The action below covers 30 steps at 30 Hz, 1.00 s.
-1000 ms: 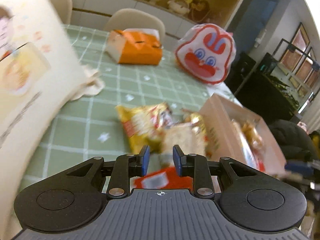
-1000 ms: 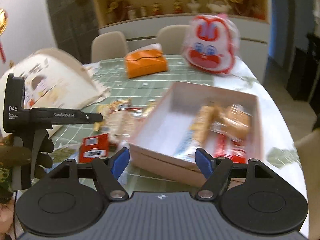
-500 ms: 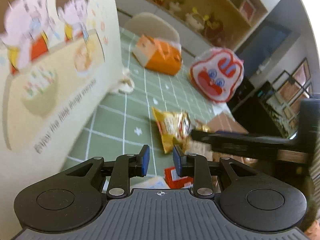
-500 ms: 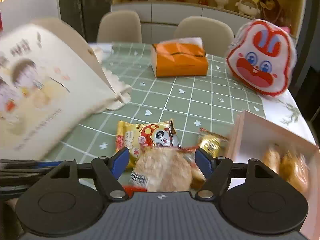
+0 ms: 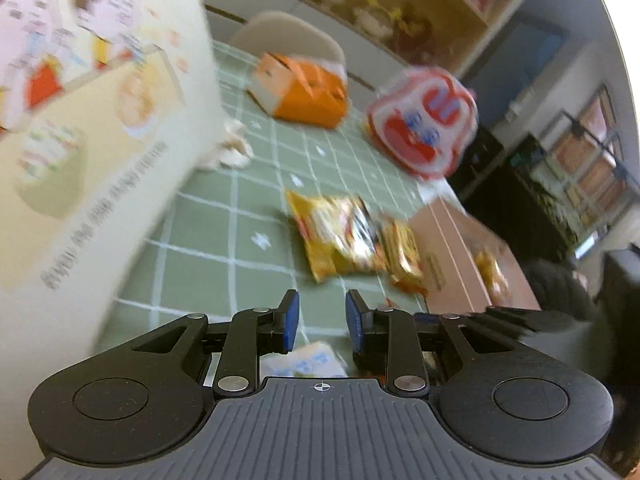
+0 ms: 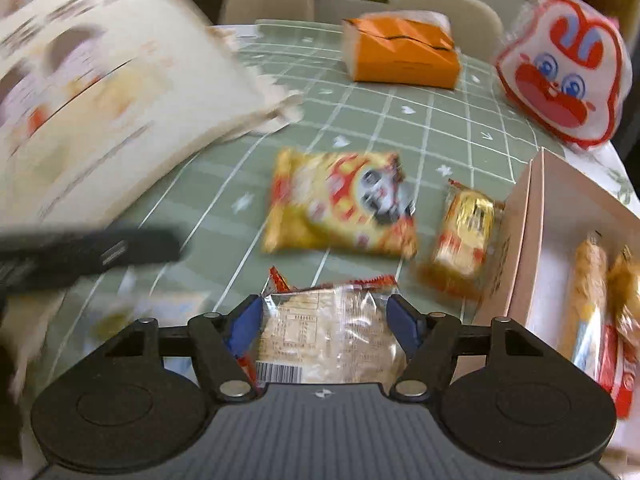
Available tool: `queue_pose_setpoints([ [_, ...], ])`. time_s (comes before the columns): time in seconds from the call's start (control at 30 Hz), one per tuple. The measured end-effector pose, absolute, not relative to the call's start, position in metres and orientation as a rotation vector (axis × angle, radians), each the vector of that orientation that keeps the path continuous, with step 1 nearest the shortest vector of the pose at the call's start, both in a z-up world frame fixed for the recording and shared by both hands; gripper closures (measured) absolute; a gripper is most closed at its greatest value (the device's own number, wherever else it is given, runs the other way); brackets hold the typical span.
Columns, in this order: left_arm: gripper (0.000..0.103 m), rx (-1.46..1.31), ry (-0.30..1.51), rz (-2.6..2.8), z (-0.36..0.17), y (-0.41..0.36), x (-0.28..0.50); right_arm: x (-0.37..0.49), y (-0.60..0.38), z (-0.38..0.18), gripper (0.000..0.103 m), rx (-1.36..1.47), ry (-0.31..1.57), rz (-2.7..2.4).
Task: Organize snacks
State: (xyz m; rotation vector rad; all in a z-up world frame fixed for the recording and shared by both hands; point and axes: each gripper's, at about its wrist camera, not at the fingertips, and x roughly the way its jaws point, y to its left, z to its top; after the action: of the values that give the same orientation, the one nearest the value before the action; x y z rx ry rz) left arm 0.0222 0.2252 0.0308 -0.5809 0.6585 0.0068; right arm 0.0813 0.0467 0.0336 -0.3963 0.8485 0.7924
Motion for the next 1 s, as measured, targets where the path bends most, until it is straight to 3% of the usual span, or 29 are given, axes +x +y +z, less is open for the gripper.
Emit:
queue_pose_setpoints([
  [0.3, 0.073, -0.448, 0.763, -0.160, 0.022, 0.175, 0.026, 0.038, -0.016, 0.041, 0.034, -0.341, 0.866, 0.905],
  [0.53, 0.073, -0.497, 0.723, -0.113, 0.020, 0.182, 0.023, 0.032, -0.061, 0.050, 0.034, -0.275, 0.845, 0.923],
  [0.67, 0.073, -0.506, 0.733, -0.099, 0.019, 0.185, 0.025, 0.044, -0.079, 0.058, 0.027, -0.230, 0.795, 0.880],
  [1.0, 0.072, -0.491, 0.760, -0.129, 0.014, 0.180, 0.029, 0.094, -0.069, 0.036, 0.028, -0.194, 0.754, 0.676],
])
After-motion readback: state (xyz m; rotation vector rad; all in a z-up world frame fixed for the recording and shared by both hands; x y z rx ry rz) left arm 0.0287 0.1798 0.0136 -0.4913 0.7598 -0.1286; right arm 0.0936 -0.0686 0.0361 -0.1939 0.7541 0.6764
